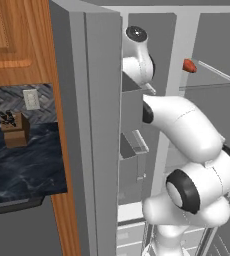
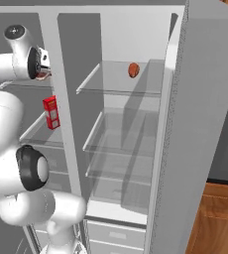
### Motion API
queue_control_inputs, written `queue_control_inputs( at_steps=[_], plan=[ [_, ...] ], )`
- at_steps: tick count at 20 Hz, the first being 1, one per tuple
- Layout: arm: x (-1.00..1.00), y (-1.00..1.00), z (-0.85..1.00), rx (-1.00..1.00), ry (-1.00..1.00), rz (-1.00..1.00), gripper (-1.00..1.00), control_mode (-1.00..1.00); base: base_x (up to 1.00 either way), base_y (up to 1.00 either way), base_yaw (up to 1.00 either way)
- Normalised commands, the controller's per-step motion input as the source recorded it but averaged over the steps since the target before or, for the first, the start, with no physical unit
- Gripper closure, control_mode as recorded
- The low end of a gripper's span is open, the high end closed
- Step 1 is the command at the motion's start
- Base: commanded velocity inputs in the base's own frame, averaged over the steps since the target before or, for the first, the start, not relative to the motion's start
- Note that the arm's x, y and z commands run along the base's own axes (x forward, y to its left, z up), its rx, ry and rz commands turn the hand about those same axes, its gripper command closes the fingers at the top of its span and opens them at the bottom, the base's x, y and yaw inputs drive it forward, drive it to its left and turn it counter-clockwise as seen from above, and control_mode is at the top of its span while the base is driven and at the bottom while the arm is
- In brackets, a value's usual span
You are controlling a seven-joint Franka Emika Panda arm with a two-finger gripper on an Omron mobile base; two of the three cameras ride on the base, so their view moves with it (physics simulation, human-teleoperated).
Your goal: Pick up the frozen steak from the freezer, place it on any shelf in the fridge, and close the fridge and freezer doors when done.
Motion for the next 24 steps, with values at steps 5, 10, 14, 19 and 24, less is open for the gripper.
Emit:
queue_control_inputs(
  at_steps=[5, 10, 14, 19, 24],
  plan=[
    [-0.61, 0.0, 0.33, 0.34, -0.13, 0.0, 1.0, -1.0, 0.0, 0.0, 0.0],
    [-0.99, 0.0, 0.63, 0.25, -0.05, -0.01, 1.0, -1.0, 0.0, 0.0, 0.0],
    [-1.0, -0.04, 0.56, 0.13, -0.03, -0.04, 1.0, -1.0, 0.0, 0.0, 0.0],
    [-1.0, -0.4, 0.21, 0.02, 0.0, -0.09, 1.0, -1.0, 0.0, 0.0, 0.0],
    [-1.0, -0.67, 0.0, -0.01, 0.01, -0.07, 1.0, -1.0, 0.0, 0.0, 0.0]
  ],
)
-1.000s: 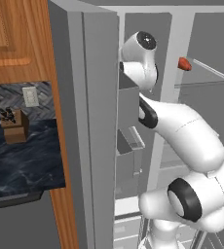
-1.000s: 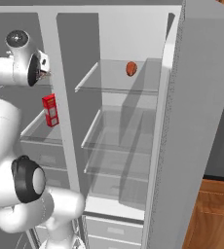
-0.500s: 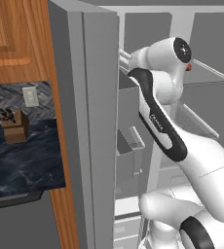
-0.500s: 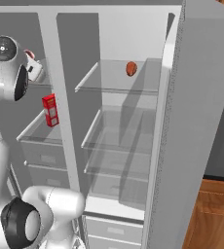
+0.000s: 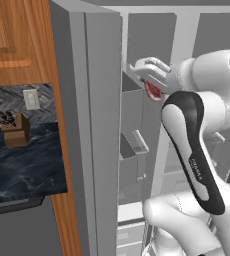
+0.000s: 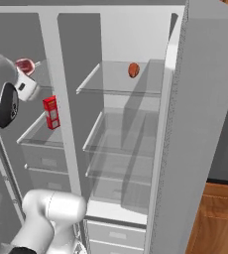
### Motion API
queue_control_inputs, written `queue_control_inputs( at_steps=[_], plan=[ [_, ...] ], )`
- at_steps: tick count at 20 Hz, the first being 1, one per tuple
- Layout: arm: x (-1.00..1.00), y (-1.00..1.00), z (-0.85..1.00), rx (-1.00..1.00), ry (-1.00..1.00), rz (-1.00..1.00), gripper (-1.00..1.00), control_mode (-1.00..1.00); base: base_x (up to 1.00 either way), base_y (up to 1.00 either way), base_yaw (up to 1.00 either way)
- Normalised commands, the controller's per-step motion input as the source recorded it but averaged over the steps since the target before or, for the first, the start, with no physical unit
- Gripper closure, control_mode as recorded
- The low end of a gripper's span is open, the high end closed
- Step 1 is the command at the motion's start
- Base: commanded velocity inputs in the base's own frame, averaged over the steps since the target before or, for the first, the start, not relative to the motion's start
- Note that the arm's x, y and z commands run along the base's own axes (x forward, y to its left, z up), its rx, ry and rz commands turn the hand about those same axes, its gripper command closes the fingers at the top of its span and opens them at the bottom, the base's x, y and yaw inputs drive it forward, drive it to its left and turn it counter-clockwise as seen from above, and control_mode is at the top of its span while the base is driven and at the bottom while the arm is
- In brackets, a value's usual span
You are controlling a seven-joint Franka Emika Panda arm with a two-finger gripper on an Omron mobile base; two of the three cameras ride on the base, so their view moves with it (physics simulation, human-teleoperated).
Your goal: Pick up the frozen steak from the freezer, place it on any shelf in the fridge, and close the fridge and freezer doors when done.
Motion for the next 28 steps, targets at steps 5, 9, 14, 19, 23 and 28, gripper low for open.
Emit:
queue_control_inputs(
  at_steps=[5, 9, 14, 19, 23, 28],
  plan=[
    [-1.0, -0.84, -0.13, -0.09, 0.22, -0.02, 1.0, -1.0, 0.0, 0.0, 0.0],
    [-1.0, -0.9, -0.59, -0.15, 0.11, -0.01, 1.0, -1.0, 0.0, 0.0, 0.0],
    [-0.62, -1.0, -0.27, -0.17, 0.0, -0.22, 1.0, -1.0, 0.0, 0.0, 0.0],
    [0.52, -0.92, 0.23, -0.1, 0.09, -0.15, 1.0, -1.0, 0.0, 0.0, 0.0],
    [0.94, -0.67, 0.48, -0.11, 0.36, -0.18, 1.0, -1.0, 0.0, 0.0, 0.0],
    [0.81, -0.38, 0.11, -0.04, 0.21, -0.02, 1.0, -1.0, 0.0, 0.0, 0.0]
  ],
)
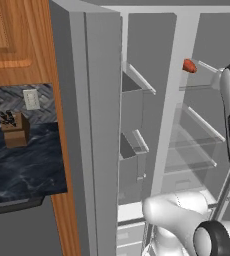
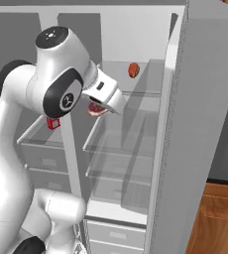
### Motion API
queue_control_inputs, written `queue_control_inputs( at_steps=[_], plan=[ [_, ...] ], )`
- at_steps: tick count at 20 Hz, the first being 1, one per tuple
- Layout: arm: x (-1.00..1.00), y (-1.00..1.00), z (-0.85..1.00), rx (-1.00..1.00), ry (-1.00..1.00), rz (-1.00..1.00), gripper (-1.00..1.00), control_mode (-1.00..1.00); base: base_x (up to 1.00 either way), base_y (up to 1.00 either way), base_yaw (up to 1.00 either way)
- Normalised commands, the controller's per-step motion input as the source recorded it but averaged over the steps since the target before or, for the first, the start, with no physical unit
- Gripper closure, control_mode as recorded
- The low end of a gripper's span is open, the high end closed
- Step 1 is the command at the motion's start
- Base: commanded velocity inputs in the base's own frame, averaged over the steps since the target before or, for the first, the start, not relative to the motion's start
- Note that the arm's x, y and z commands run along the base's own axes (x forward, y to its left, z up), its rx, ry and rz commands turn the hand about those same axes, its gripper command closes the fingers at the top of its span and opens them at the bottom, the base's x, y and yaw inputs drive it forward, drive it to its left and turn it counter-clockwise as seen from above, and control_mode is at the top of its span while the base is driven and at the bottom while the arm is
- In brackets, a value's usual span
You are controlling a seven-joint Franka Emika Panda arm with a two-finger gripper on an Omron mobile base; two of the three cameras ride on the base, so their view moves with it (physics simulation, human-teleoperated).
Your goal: Pick up the frozen steak from the freezer, place it on any shelf in the fridge, and close the fridge and freezer doors when done.
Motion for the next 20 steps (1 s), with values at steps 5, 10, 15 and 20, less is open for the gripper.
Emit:
queue_control_inputs(
  at_steps=[5, 10, 15, 20],
  plan=[
    [0.11, -0.07, -0.05, 0.0, 0.0, 0.0, 1.0, -1.0, 0.0, 0.0, 0.0],
    [0.62, -0.3, -0.09, 0.06, 0.0, 0.01, 1.0, -1.0, 0.0, 0.0, 0.0],
    [0.53, -0.48, -0.04, 0.11, 0.0, 0.15, 1.0, -1.0, 0.0, 0.0, 0.0],
    [0.58, -0.25, -0.15, 0.07, 0.0, 0.19, 1.0, -1.0, 0.0, 0.0, 0.0]
  ],
)
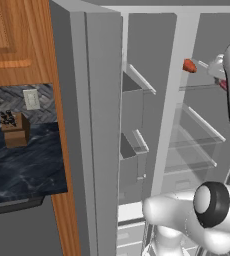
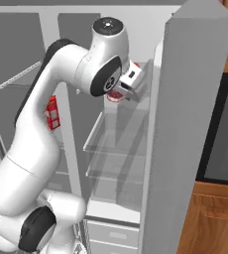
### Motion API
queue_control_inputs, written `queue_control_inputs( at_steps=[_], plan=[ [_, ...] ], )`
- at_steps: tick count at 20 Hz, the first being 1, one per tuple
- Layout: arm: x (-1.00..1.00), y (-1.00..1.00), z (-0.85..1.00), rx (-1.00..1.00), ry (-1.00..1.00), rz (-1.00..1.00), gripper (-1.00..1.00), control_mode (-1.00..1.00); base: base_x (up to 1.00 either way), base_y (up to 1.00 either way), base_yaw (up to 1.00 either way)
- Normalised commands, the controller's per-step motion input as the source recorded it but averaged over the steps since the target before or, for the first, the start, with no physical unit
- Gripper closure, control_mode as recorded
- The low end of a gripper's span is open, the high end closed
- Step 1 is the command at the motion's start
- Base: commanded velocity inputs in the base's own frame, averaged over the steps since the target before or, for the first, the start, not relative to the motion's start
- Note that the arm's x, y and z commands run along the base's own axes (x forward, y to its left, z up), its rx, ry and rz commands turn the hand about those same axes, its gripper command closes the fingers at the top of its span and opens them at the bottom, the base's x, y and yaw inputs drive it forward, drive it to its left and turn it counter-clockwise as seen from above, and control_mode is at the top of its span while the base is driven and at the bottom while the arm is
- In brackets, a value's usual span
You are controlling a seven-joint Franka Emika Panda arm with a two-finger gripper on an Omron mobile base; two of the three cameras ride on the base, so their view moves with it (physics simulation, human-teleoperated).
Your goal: Pick up the frozen steak from the freezer, place it on any shelf in the fridge, and close the fridge and freezer doors when done.
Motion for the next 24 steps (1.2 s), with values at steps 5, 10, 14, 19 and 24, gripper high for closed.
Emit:
queue_control_inputs(
  at_steps=[5, 10, 14, 19, 24],
  plan=[
    [0.7, -0.11, -0.21, 0.04, -0.03, 0.15, 1.0, -1.0, 0.0, 0.0, 0.0],
    [-0.31, 0.08, -0.07, -0.03, -0.2, 0.19, 1.0, -1.0, 0.0, 0.0, 0.0],
    [0.31, 0.0, 0.05, 0.0, -0.01, 0.0, 1.0, -1.0, 0.0, 0.0, 0.0],
    [0.81, 0.0, -0.06, 0.0, 0.0, 0.0, 1.0, -1.0, 0.0, 0.0, 0.0],
    [0.96, 0.0, 0.0, 0.0, 0.0, 0.01, 1.0, -1.0, 0.0, 0.0, 0.0]
  ],
)
